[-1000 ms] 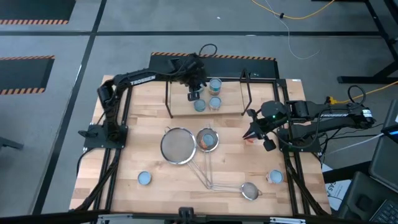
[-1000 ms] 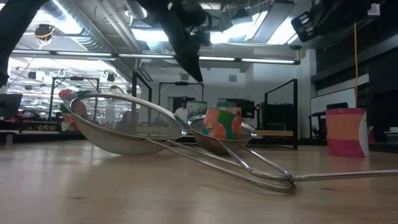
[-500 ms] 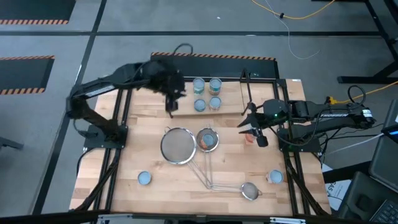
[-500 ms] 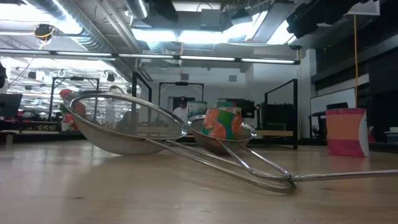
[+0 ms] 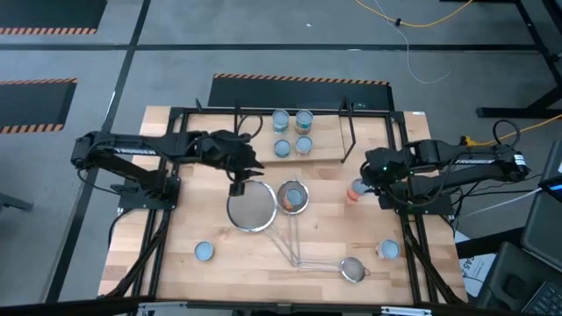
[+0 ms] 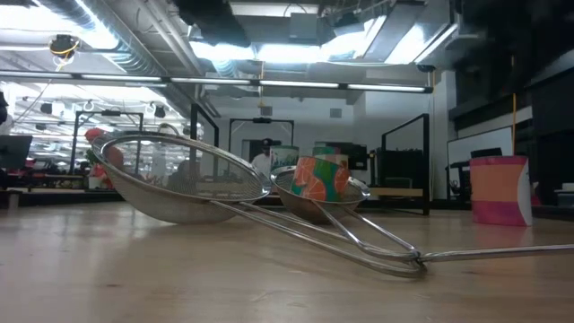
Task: Pick and place cans onto a shelf
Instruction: Put the canned mixed fruits on the shelf
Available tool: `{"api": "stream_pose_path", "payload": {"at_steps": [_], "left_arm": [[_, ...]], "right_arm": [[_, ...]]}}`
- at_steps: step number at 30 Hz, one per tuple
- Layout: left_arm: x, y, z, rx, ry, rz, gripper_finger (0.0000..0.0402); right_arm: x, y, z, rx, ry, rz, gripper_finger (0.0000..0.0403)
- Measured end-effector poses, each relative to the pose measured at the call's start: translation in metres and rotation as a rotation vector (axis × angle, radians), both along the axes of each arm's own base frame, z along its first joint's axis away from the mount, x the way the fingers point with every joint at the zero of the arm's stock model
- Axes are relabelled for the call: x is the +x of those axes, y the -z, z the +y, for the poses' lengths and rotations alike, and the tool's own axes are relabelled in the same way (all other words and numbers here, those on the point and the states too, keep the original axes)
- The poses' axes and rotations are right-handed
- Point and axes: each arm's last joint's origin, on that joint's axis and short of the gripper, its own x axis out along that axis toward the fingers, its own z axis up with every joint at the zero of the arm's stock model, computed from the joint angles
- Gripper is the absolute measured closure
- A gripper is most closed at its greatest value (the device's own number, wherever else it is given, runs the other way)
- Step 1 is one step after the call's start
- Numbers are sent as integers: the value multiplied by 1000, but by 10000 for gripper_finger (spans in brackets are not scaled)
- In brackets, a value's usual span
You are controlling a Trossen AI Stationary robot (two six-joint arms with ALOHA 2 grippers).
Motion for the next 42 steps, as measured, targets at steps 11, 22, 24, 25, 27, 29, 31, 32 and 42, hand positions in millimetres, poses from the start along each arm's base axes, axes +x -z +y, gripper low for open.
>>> {"api": "stream_pose_path", "payload": {"at_steps": [11, 22, 24, 25, 27, 29, 31, 32, 42], "left_arm": [[4, 9, -1, 1, 4, -12, 320], [5, 8, -1, 1, 4, -20, 320], [5, 8, -1, 1, 5, -19, 320], [5, 8, -1, 1, 5, -19, 320], [5, 8, -1, 1, 5, -18, 320], [5, 8, -1, 0, 5, -18, 320], [5, 8, -1, 0, 5, -18, 320], [5, 8, -1, 0, 5, -18, 320], [5, 8, -1, 0, 5, -18, 320]], "right_arm": [[-1, 27, 0, 0, 1, 78, 257], [13, 41, 0, -1, 2, 185, 257], [17, 45, 0, -1, 2, 215, 257], [19, 47, 0, -1, 2, 230, 257], [22, 51, 0, -1, 2, 258, 257], [25, 55, 0, -11, 9, 286, 257], [28, 59, -2, -50, 41, 311, 257], [30, 61, -2, -70, 54, 322, 257], [35, 67, -2, -79, 57, 362, 337]]}}
